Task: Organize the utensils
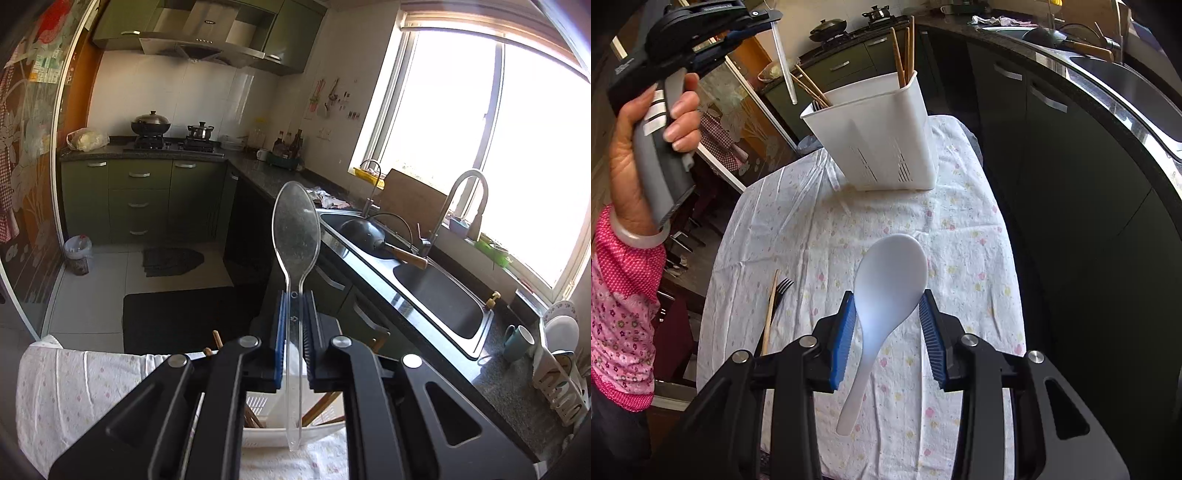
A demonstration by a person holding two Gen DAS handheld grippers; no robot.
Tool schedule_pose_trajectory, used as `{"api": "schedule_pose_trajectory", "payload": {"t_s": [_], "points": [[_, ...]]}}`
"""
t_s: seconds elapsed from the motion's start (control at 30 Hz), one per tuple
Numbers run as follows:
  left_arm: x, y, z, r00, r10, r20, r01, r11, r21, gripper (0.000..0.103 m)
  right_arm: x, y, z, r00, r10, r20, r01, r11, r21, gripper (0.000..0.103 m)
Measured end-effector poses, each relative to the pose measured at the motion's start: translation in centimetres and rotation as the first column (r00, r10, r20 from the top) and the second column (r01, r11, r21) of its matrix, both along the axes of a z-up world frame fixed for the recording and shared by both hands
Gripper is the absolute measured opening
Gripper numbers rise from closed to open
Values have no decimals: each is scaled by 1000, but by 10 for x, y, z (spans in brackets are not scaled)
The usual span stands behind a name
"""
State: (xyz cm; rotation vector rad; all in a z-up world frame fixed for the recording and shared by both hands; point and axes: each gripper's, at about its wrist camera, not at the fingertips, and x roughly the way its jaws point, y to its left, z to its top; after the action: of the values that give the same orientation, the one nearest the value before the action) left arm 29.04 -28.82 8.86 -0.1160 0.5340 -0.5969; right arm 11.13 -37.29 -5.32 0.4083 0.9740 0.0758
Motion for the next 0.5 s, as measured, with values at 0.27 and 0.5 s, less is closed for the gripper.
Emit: {"api": "schedule_pose_trajectory", "payload": {"t_s": [0.27,0.5], "points": [[2,-15,-44,988,67,140,-69,998,9,29,-3,-9,20,996,-18,93,17,1000,8,36],[-1,-7,-44,992,1,128,-1,1000,2,30,13,-9,49,985,-22,173,16,999,41,36]]}}
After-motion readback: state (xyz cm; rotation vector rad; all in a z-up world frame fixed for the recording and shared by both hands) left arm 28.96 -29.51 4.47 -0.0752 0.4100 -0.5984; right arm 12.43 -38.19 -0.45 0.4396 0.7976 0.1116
